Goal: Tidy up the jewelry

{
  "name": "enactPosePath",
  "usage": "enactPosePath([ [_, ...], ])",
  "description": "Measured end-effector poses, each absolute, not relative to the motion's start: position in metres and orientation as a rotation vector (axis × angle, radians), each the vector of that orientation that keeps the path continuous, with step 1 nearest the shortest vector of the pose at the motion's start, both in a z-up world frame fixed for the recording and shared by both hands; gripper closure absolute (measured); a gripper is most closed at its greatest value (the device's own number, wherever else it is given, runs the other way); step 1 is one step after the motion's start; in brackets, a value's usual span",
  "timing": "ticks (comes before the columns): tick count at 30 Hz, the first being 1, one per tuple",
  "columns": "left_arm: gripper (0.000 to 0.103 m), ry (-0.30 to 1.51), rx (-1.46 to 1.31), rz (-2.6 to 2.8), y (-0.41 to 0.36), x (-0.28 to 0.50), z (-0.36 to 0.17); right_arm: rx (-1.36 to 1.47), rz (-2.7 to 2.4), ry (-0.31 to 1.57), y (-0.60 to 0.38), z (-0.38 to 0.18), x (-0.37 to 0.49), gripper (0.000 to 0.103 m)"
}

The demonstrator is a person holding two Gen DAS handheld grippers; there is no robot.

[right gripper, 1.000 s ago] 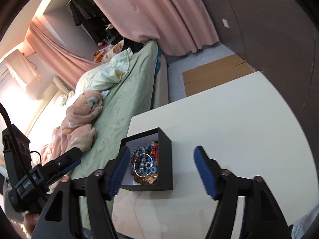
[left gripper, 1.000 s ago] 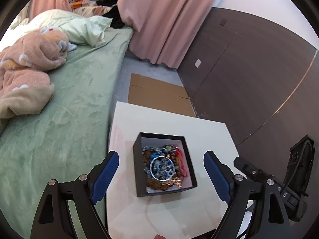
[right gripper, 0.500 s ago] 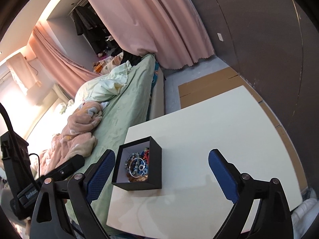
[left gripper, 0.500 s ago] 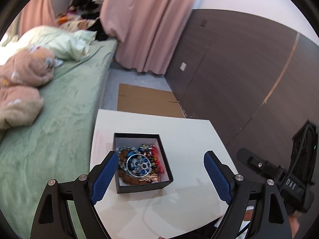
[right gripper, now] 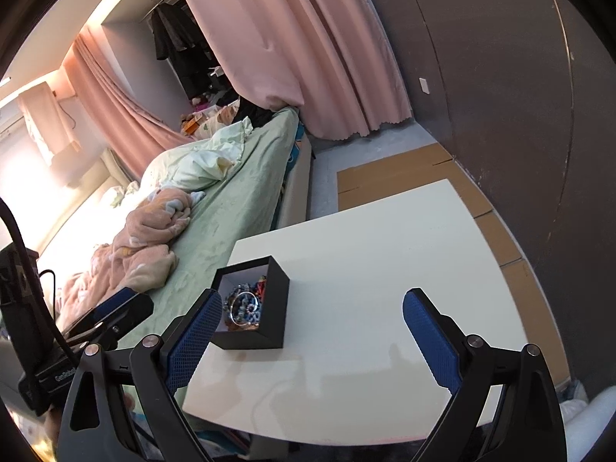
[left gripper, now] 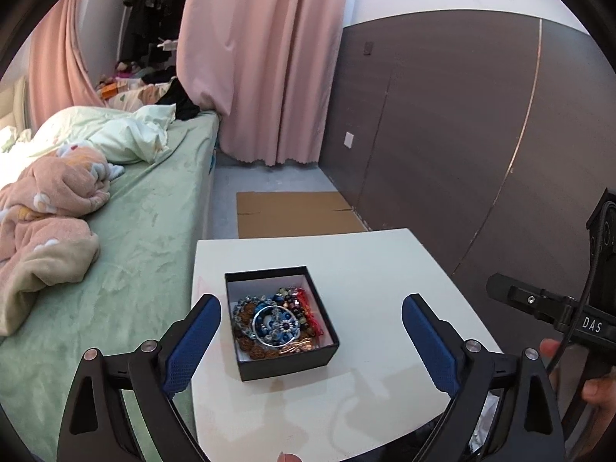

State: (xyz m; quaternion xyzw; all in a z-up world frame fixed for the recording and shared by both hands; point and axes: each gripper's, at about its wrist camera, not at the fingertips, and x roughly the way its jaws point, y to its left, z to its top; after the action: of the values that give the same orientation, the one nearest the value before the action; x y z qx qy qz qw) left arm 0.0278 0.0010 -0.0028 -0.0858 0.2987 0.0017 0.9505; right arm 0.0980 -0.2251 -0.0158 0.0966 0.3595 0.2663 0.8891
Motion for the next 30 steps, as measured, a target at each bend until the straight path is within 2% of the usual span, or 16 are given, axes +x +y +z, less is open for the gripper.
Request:
enactPosePath([
  [10,0.007,0.6,-0.17,-0.013,-0.011,0.028,-0.001,0.199,0.553,0.727,-0.237,-0.012,0.095,0.0],
  [14,0.003,0.609,-0.185,-0.024,-0.01,0.031,-0.003,0.201,0.551,0.728,-0.235,-0.012,0.094,0.0],
  [30,0.003,0.604,-0.149,0.013,-0.01,0.029,0.001,0.207,0.55,0.723,-0.239,-0.01,0.089,0.0],
])
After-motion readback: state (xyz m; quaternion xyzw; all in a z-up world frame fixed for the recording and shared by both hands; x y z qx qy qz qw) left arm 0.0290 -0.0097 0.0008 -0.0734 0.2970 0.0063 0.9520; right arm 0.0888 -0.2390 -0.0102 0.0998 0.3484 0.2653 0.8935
